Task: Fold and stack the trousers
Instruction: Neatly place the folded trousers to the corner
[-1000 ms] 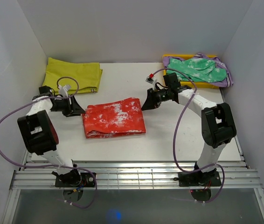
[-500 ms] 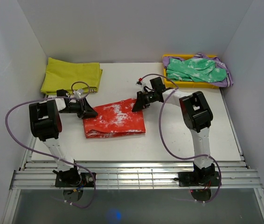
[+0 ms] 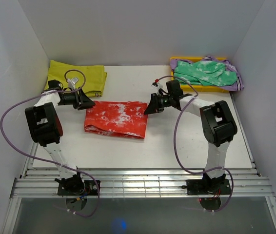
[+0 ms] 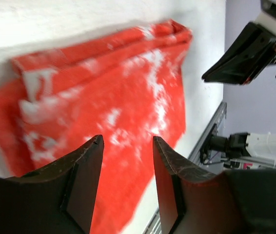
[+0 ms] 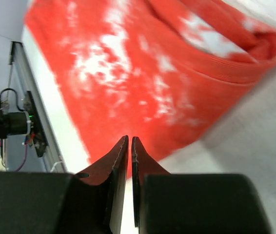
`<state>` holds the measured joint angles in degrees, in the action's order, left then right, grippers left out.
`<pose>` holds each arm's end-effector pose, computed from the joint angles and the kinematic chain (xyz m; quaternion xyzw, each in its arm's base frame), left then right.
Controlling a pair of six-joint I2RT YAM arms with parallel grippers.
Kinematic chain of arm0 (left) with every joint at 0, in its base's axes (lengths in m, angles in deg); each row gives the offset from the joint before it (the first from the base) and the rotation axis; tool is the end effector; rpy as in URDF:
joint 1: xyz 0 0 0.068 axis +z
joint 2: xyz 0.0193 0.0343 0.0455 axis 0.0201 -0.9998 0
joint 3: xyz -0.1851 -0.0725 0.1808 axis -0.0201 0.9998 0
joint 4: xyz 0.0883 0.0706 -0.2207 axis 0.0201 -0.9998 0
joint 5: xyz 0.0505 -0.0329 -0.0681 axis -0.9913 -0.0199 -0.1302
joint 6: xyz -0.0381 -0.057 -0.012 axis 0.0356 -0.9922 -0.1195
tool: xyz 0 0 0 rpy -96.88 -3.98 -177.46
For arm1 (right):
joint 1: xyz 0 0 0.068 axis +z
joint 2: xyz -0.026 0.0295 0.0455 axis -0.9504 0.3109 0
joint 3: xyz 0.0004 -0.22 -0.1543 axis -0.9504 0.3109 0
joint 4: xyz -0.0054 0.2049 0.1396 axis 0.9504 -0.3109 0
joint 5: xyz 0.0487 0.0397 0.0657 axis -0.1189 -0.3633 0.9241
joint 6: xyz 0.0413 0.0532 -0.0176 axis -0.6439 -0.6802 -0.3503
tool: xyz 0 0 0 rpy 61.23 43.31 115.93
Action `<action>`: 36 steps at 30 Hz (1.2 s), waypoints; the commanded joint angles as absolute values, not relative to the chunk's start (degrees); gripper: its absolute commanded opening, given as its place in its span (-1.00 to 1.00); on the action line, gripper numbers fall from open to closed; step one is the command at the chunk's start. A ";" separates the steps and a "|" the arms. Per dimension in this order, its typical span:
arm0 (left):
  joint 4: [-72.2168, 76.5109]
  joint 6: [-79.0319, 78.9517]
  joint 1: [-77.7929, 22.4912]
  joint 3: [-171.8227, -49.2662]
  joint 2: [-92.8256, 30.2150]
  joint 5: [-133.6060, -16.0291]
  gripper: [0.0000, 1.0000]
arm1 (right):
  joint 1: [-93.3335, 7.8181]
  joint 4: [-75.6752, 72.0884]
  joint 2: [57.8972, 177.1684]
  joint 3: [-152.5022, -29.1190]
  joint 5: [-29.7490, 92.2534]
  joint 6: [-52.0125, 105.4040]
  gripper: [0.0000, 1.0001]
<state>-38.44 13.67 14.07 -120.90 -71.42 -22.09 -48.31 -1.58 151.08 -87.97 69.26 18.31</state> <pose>0.3896 0.0547 0.1765 -0.0159 0.8542 -0.4742 0.2126 0.3726 0.2067 0.1642 -0.2182 0.8290 0.4584 0.2344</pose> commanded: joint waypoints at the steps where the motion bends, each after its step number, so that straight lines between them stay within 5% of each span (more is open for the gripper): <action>1: -50.12 23.65 14.14 -116.54 -60.77 -16.20 0.09 | -46.93 1.44 143.60 -87.16 74.31 15.67 -0.74; 6: -57.34 31.57 14.49 -108.70 -56.98 -16.71 0.00 | -43.41 0.47 143.06 -84.88 76.61 15.40 -0.74; 16: -48.74 26.93 22.22 -100.16 -66.19 -24.27 -0.18 | -40.06 -8.92 154.75 -86.28 69.87 25.23 -0.78; 23: -56.20 38.85 22.23 -107.80 -57.79 -21.73 0.09 | -41.74 -17.89 148.88 -90.75 64.84 36.92 -0.78; 28: -44.82 37.48 22.66 -105.36 -36.37 -32.70 0.93 | -38.06 -24.39 140.00 -98.40 55.37 49.12 -0.05; 31: -41.09 30.63 22.84 -103.94 -30.80 -34.65 0.96 | -31.84 -24.84 137.88 -101.13 46.16 56.41 0.53; 36: -43.36 20.43 24.24 -107.44 -33.32 -32.11 0.96 | -21.36 -18.98 142.08 -104.73 34.96 63.04 0.63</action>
